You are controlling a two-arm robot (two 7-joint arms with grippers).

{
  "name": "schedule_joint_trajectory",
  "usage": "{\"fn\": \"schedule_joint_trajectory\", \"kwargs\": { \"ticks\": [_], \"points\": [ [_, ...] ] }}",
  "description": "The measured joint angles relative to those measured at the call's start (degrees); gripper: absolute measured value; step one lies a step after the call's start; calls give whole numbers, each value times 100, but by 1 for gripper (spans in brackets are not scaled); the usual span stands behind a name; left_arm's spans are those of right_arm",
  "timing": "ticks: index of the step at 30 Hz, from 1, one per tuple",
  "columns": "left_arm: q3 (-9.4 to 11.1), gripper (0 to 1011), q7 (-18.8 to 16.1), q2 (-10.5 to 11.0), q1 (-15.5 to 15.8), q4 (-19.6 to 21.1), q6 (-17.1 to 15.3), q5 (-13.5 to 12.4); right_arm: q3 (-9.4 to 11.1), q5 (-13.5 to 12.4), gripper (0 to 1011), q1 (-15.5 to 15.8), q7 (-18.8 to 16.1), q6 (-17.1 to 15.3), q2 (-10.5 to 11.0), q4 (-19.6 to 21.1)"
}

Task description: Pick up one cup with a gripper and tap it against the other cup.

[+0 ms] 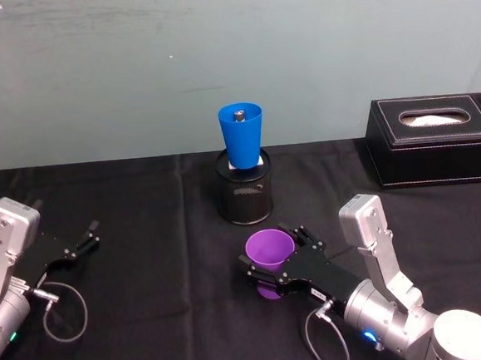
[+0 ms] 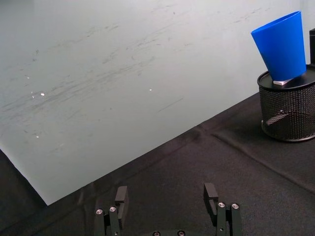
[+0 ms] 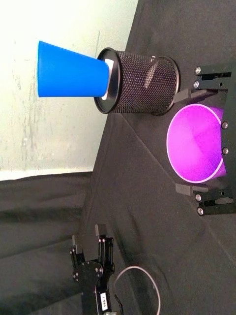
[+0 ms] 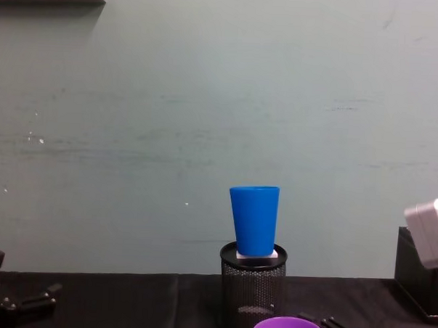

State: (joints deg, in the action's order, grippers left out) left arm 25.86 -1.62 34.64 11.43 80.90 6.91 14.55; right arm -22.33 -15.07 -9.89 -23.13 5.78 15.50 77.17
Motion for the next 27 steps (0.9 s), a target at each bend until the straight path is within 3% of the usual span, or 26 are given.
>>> {"fn": "schedule_joint_trajectory", "kwargs": {
  "ticks": [12,27],
  "points": [
    [0,1000,0,0,0,0,0,0,0,-4,1003,0,1,4,1,5],
    [0,1000,0,0,0,0,0,0,196,16,1003,137,176,203,-9,491]
  ]
}}
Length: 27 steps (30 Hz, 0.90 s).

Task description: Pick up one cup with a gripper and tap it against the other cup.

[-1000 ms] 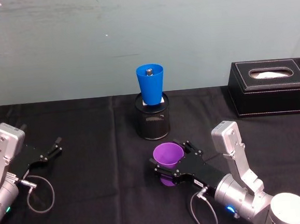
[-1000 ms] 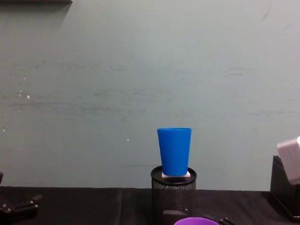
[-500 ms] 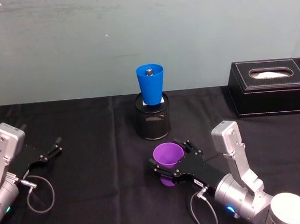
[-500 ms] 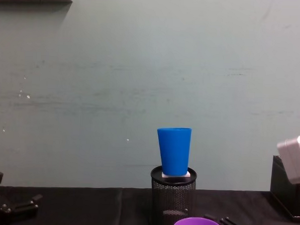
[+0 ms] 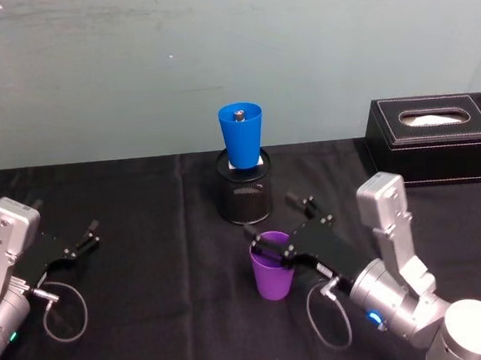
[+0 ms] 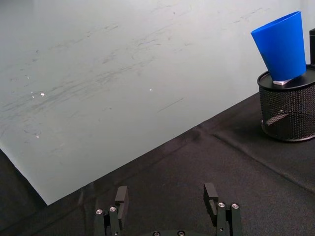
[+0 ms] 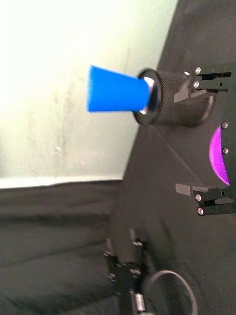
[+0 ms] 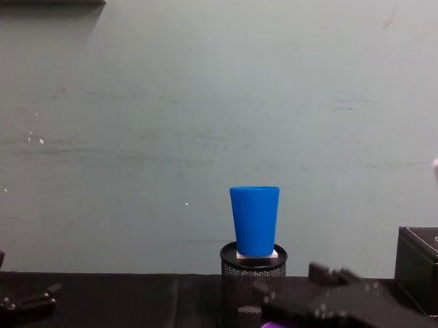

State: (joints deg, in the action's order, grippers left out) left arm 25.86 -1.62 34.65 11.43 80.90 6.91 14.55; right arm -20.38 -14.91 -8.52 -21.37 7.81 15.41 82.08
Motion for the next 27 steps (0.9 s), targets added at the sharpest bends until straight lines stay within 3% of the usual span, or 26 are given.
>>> {"fn": "schedule_joint_trajectory", "kwargs": {
  "ticks": [11,19,27],
  "points": [
    [0,1000,0,0,0,0,0,0,533,-116,1003,177,681,-169,-220,517],
    [0,1000,0,0,0,0,0,0,834,509,1003,377,1764,-333,-526,644],
    [0,1000,0,0,0,0,0,0,1026,1339,1003,401,2876,-465,-875,280]
  ]
}}
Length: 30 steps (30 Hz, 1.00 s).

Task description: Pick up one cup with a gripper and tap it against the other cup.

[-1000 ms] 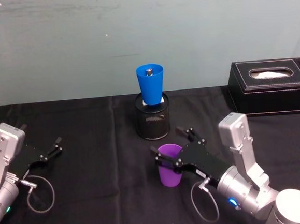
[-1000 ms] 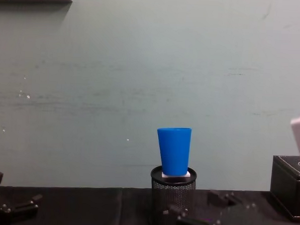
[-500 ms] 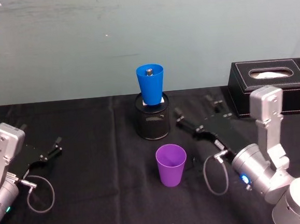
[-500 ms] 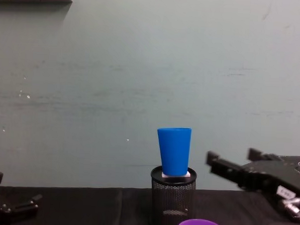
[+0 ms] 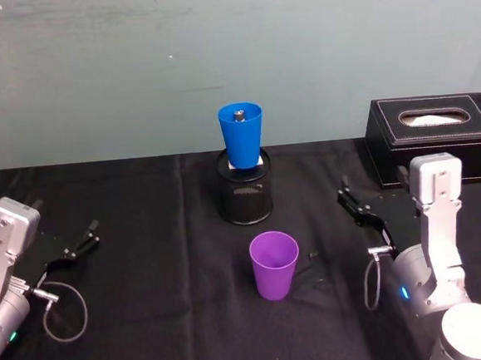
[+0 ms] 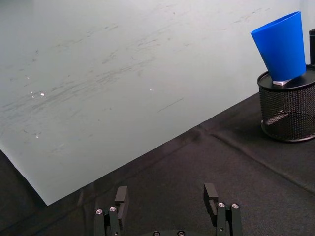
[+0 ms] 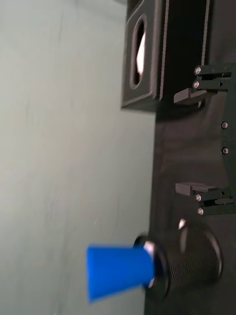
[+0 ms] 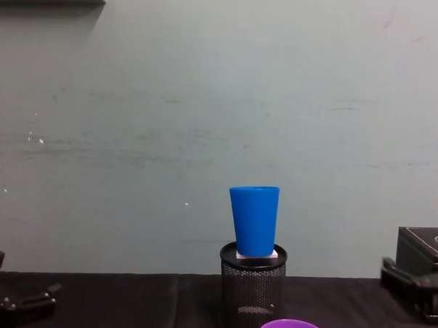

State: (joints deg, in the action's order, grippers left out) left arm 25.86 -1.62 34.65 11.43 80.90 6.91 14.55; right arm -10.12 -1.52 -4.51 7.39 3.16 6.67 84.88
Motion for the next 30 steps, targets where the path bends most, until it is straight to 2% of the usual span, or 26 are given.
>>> {"fn": "schedule_joint_trajectory", "kwargs": {
  "ticks": [5,8,12,30],
  "points": [
    [0,1000,0,0,0,0,0,0,70,292,1003,-91,291,-13,-132,-311],
    [0,1000,0,0,0,0,0,0,100,357,1003,-115,316,21,-168,-414],
    [0,1000,0,0,0,0,0,0,127,332,1002,-127,150,143,-172,-504],
    [0,1000,0,0,0,0,0,0,118,332,1003,-129,187,118,-168,-479]
  ]
}}
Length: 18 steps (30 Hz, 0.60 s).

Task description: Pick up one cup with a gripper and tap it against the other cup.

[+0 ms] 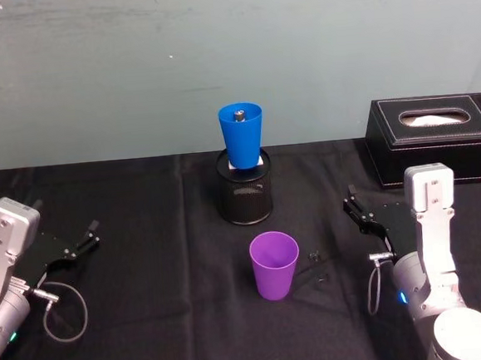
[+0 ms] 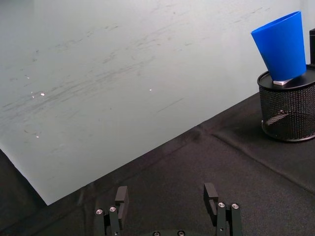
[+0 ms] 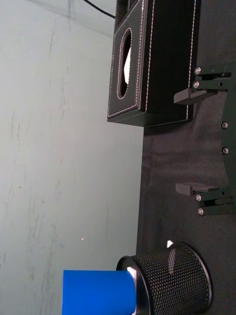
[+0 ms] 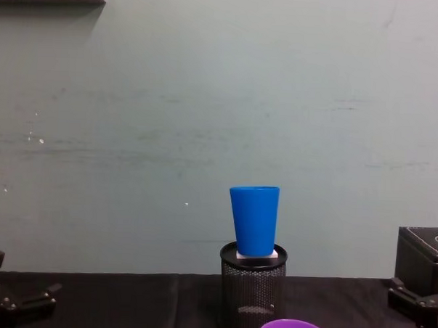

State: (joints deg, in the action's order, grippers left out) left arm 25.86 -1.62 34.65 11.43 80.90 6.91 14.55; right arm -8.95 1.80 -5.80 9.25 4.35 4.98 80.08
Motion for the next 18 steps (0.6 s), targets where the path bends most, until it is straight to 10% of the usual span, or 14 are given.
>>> {"fn": "schedule_joint_trajectory", "kwargs": {
  "ticks": [18],
  "points": [
    [0,1000,0,0,0,0,0,0,-4,7,1003,0,12,-10,0,11]
  ]
}}
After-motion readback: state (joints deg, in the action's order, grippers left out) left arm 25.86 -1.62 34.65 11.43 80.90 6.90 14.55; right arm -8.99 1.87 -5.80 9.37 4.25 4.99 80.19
